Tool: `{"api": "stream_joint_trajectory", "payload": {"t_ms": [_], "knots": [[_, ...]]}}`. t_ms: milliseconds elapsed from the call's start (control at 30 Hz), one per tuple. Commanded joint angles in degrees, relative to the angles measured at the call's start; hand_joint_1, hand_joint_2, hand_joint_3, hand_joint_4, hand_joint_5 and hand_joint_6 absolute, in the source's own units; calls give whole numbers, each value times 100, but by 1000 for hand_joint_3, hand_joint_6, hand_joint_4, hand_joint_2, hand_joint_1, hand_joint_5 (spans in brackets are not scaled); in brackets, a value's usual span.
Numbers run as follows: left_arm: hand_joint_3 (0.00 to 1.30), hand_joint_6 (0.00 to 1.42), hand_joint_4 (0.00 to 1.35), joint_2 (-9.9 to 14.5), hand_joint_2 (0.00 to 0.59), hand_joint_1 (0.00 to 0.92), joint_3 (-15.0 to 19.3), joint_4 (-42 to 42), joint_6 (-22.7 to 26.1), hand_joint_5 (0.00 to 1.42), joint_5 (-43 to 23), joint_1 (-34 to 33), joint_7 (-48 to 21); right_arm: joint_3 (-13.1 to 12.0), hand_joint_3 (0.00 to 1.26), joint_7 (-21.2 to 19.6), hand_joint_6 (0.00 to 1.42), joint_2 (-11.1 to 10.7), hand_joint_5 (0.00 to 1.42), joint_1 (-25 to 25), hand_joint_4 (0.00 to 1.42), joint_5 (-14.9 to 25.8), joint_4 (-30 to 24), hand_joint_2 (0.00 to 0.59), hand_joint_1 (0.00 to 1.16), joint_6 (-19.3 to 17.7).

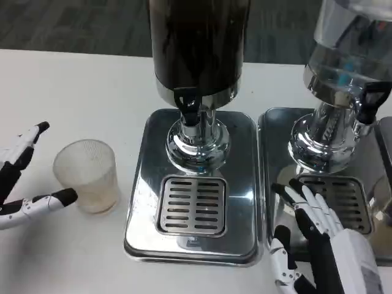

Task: Grasp the cup under the faucet to collect the drink, then remove the cup.

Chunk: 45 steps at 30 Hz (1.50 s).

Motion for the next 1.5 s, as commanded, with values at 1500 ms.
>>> {"api": "stream_joint_trajectory", "payload": {"t_ms": [1500], "knots": [[0, 236, 0, -329, 0, 10, -1450, 476, 757, 11, 767, -894, 1020, -242, 199, -89, 80, -251, 62, 228, 86, 224, -117, 586, 316, -104]]}}
